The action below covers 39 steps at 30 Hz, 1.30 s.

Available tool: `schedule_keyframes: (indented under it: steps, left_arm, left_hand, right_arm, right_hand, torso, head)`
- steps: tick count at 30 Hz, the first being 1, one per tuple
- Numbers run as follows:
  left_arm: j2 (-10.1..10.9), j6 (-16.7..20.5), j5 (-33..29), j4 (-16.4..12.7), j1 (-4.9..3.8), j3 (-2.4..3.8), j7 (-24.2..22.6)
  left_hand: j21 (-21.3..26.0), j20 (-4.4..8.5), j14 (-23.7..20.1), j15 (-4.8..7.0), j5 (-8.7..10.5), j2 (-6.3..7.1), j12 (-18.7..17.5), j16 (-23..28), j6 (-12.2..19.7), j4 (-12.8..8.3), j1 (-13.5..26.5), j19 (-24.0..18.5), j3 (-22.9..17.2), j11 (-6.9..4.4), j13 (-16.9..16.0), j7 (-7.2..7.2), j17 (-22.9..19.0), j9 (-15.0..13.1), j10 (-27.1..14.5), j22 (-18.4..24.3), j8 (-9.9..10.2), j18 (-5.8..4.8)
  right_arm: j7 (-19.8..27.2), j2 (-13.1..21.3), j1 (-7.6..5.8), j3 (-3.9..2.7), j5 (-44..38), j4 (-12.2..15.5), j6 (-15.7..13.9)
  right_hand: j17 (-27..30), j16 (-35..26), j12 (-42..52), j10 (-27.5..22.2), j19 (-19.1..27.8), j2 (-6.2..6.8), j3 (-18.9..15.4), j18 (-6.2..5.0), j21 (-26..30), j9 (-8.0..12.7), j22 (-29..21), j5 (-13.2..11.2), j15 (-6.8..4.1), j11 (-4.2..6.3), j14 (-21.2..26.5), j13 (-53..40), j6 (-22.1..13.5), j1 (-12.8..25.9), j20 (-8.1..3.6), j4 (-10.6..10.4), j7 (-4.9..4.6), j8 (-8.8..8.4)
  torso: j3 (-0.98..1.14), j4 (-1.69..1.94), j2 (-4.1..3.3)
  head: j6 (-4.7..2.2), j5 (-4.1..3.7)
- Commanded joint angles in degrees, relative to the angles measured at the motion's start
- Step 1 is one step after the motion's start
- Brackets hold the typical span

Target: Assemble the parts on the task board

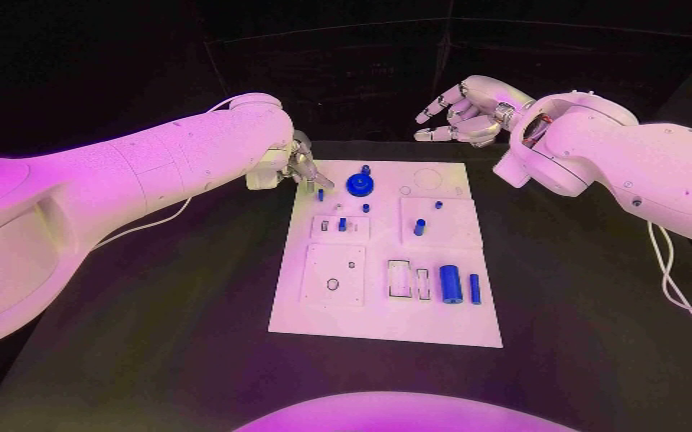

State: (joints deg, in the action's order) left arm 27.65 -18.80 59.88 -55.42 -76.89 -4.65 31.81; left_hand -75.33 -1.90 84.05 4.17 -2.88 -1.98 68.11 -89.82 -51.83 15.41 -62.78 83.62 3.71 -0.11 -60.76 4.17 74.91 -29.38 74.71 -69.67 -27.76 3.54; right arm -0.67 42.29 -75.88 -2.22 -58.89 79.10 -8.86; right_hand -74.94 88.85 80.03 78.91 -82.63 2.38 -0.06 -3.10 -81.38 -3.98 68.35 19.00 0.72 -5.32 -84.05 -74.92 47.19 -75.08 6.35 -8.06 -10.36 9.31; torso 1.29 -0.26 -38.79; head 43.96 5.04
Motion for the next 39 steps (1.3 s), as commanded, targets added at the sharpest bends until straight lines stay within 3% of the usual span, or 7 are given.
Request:
schedule_keyframes:
  steps: [1, 7, 12, 39]
  left_arm:
    - [-0.2, -1.6, 0.6, 0.2, -0.01, -0.11, -0.7]
    - [-0.4, -1.6, 0.6, 0.6, 0.13, -0.28, -0.4]
    - [-0.6, -1.4, 0.6, 0.9, 0.25, -0.34, -0.5]
    - [-0.7, -0.6, 0.6, 0.4, 0.39, -0.37, -1.2]
  left_hand:
    - [-0.2, -0.22, 6.0, -0.21, 0.11, -0.16, 0.3, -0.2, -0.4, -0.3, -0.8, 0.1, 0.3, -0.12, 0.0, -0.08, 15.1, 0.1, 0.2, -0.1, -0.1, 0.74]
    - [-0.2, -0.14, 6.0, -0.13, 0.11, -2.06, 0.4, -0.2, -0.7, -1.0, -2.5, 0.1, -0.5, -0.19, 0.0, -0.15, 15.1, 0.5, 0.2, -0.1, -0.2, 0.74]
    - [-0.2, -0.12, 6.0, -0.12, 0.10, -2.79, 0.4, -0.2, -0.8, -1.6, -3.6, 0.2, -1.0, -0.20, 0.1, -0.15, 15.1, 0.7, 0.2, -0.2, -0.2, 0.73]
    - [-0.3, -0.12, 6.0, -0.12, 0.10, -3.26, 0.4, -0.2, -0.9, -2.4, -4.6, 0.2, -1.5, -0.22, 0.1, -0.17, 15.1, 1.0, 0.2, -0.4, -0.3, 0.68]
  right_arm:
    - [0.6, 0.0, -0.12, -0.04, 0.0, -0.1, 0.6]
    - [0.6, -0.1, -0.11, -0.04, 0.0, -0.1, 0.7]
    - [0.6, -0.1, -0.11, -0.04, 0.0, -0.1, 0.7]
    - [0.5, -0.1, -0.11, -0.04, 0.0, -0.1, 0.9]
  right_hand:
    - [-12.5, -0.3, -0.3, -0.4, 0.2, -0.43, -0.2, -0.89, 0.2, 0.1, 0.0, 0.3, -0.15, 0.13, -5.3, -0.6, -0.2, 0.0, 0.00, -0.1, 0.11, 0.28]
    - [-12.5, -0.3, -0.3, -0.4, 0.2, -0.43, -0.2, -0.89, 0.2, 0.1, 0.0, 0.3, -0.15, 0.13, -5.3, -0.6, -0.2, 0.0, 0.00, -0.1, 0.11, 0.28]
    - [-12.5, -0.3, -0.3, -0.4, 0.2, -0.43, -0.2, -0.89, 0.2, 0.1, 0.0, 0.3, -0.15, 0.13, -5.3, -0.6, -0.2, 0.0, 0.00, -0.1, 0.11, 0.28]
    - [-12.5, -0.3, -0.3, -0.4, 0.2, -0.43, -0.2, -0.89, 0.2, 0.1, 0.0, 0.3, -0.15, 0.13, -5.3, -0.6, -0.2, 0.0, 0.00, -0.1, 0.11, 0.28]
  torso:
    - [-0.03, -0.04, -0.03]
    - [0.01, -0.05, 0.00]
    - [0.01, -0.03, -0.04]
    - [0.00, -0.03, 0.02]
  head:
    - [0.08, 0.06]
    - [0.02, -0.02]
    - [0.10, -0.07]
    - [0.24, -0.32]
